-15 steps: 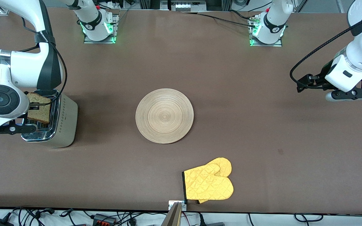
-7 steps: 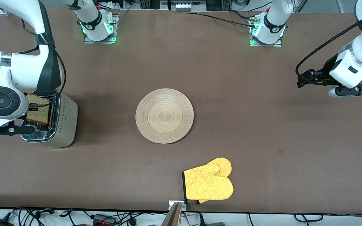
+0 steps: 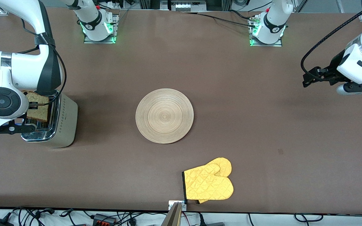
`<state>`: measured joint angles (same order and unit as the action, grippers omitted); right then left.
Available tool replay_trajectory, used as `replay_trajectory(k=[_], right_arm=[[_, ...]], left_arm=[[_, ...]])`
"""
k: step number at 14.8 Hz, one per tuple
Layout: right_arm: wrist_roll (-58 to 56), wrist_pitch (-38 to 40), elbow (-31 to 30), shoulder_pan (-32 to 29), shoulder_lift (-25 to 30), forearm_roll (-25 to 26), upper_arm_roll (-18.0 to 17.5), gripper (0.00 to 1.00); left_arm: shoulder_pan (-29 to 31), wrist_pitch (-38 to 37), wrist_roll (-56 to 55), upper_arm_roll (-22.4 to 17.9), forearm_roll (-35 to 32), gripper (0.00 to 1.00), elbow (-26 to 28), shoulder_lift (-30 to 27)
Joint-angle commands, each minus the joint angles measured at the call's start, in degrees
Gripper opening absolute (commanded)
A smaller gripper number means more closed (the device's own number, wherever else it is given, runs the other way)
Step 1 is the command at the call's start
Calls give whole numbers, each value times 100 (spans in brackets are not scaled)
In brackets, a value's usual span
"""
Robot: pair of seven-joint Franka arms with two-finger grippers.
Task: Move plate and put bread in toaster
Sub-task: 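Lower the bread into the toaster slot with the right gripper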
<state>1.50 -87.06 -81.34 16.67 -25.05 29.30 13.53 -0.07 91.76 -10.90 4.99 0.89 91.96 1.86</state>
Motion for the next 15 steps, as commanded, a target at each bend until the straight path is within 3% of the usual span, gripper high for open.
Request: replay_trajectory(k=[1, 13, 15], right_arm=[[0, -30, -92, 29, 52, 94, -17, 0], [26, -496, -66, -32, -132, 23, -17, 0], [17, -470, -5, -15, -89, 32, -17, 0]], left_arm=[[25, -141, -87, 20, -106, 100, -100, -28], [25, -106, 36, 38, -62, 100, -100, -37], [33, -97, 455, 29, -45, 100, -100, -37]])
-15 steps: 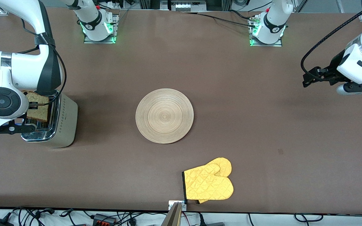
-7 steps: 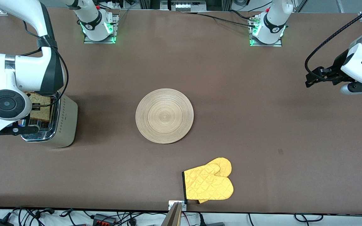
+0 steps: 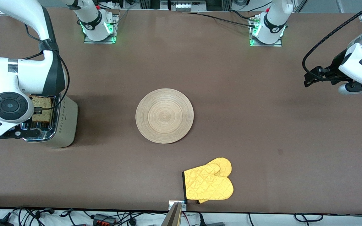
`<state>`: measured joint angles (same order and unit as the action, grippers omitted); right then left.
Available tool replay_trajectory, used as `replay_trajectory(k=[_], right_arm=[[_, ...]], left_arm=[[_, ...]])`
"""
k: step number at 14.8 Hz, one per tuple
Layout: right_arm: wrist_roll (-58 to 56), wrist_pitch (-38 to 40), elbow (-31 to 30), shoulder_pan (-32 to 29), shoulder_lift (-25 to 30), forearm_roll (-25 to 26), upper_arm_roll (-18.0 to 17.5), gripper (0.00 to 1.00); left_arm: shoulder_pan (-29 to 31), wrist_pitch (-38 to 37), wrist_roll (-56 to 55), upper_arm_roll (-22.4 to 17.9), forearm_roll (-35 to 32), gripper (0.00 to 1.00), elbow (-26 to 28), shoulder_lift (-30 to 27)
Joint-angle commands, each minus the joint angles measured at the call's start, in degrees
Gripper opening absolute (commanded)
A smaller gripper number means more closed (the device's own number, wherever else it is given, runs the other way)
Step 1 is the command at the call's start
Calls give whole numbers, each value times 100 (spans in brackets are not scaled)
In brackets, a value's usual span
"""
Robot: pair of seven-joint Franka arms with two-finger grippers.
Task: Move plate and put bread in toaster
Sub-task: 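Lower the bread into the toaster slot with the right gripper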
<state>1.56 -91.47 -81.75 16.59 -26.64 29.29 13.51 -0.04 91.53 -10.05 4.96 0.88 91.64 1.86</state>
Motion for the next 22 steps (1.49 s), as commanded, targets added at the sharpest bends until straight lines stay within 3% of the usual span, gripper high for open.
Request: replay_trajectory(k=[1, 20, 21, 22], right_arm=[[3, -2, 71, 19, 97, 59, -6, 0], [38, -186, -113, -51, -307, -485, -15, 0], [20, -213, -131, -60, -333, -538, -15, 4], [38, -230, -140, -68, -360, -556, -15, 60]], left_arm=[[31, -74, 520, 14, -45, 100, -68, -37], [48, -109, 521, -57, 61, 100, -76, -10], [48, -109, 521, -48, 61, 100, -76, -10], [48, -109, 521, -48, 61, 100, -76, -10]])
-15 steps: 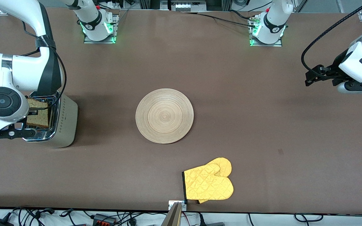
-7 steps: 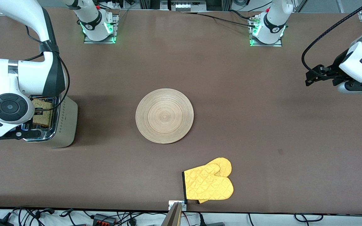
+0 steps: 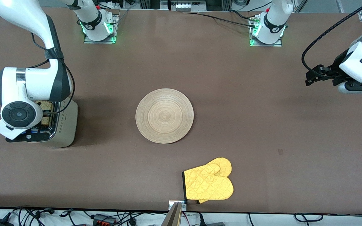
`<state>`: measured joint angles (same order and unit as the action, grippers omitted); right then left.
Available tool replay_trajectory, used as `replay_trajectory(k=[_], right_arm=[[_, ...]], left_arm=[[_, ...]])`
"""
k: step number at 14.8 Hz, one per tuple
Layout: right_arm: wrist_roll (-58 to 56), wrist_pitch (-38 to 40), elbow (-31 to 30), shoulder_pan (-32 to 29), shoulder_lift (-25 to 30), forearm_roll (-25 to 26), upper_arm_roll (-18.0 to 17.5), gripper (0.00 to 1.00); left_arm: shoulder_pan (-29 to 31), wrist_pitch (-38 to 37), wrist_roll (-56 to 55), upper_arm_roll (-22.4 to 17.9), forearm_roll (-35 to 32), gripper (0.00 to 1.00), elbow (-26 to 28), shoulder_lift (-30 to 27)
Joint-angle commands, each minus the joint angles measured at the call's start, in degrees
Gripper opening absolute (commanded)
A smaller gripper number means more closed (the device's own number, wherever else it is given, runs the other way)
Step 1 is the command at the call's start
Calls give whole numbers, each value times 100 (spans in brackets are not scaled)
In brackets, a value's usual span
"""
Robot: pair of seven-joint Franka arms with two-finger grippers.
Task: Move plate and put bread in toaster
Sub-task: 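Lower the bread into the toaster slot with the right gripper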
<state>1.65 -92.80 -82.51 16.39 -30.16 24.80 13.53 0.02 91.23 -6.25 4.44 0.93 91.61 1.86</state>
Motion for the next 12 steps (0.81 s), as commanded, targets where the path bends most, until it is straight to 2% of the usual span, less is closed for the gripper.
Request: replay_trajectory(k=[1, 3, 6, 8, 12], right_arm=[[29, -168, -46, -83, -7, -124, -17, 100], [29, -116, -19, -83, 106, -395, -8, 100], [3, -98, 68, -21, 440, -536, -17, 100], [3, -107, 226, -30, 590, -1158, -8, 100], [-33, -98, 368, -65, 757, -1923, 44, 100]], left_arm=[[42, -79, 142, -4, 56, 100, -73, -10], [51, -79, 142, -4, 56, 100, -73, -10], [59, -79, 150, -4, 153, 100, -73, -2], [77, -79, 150, -4, 153, 100, -73, -2], [86, -79, 142, -4, 162, 100, -73, -2]])
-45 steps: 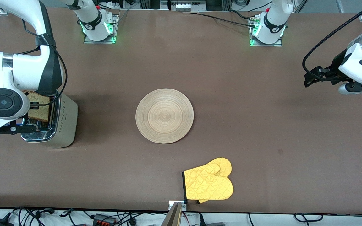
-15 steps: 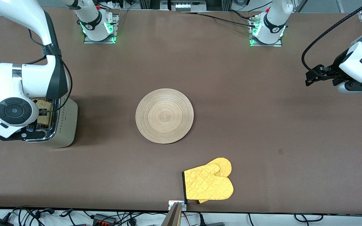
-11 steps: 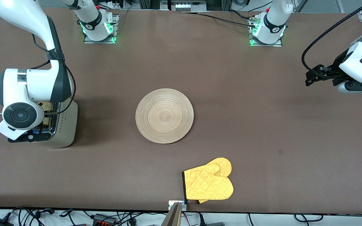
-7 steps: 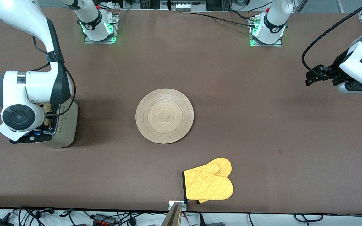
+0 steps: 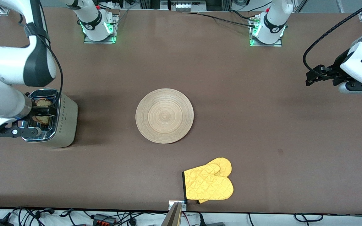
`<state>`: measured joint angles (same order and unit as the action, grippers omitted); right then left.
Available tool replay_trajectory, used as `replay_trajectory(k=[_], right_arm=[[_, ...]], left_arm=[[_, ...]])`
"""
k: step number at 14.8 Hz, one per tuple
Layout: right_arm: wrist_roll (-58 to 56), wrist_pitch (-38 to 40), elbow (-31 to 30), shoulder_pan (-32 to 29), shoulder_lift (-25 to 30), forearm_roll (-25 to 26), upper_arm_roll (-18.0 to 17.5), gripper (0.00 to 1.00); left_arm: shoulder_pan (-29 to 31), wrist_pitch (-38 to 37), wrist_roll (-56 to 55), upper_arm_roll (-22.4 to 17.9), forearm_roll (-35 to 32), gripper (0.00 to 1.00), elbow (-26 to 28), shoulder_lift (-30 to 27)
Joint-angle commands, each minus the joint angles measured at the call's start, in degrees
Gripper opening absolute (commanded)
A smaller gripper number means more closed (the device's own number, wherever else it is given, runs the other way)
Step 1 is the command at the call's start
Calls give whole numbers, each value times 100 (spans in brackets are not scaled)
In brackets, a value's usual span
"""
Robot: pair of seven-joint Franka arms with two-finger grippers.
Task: Move plate and put bread in toaster
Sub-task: 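Lower the bread into the toaster slot with the right gripper, then open the right gripper and raise it from the toaster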
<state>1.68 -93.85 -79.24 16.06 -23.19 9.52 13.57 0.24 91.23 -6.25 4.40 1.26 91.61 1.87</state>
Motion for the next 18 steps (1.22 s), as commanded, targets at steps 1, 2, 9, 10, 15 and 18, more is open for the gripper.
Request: replay_trajectory(k=[1, 2, 9, 10, 15, 18], right_arm=[[-62, 7, 40, -120, 138, -781, 49, 100], [-45, 7, 40, -243, 174, -1063, 32, 100], [-27, 16, 312, -411, 350, -1435, 76, 100], [-36, 16, 365, -420, 350, -1435, 93, 100], [-54, -28, 348, -1681, 613, -1409, -983, 100], [-80, 7, 251, -1914, 754, -1304, -1243, 100]], left_arm=[[73, -71, 150, 0, 129, 100, -73, -2], [82, -79, 150, 0, 129, 100, -73, -2], [82, -71, 150, 0, 129, 100, -73, 6], [82, -71, 150, 0, 129, 100, -73, 6], [196, -71, 150, 0, 173, 100, -73, 24], [502, -62, 168, -9, 497, 100, -73, 120]])
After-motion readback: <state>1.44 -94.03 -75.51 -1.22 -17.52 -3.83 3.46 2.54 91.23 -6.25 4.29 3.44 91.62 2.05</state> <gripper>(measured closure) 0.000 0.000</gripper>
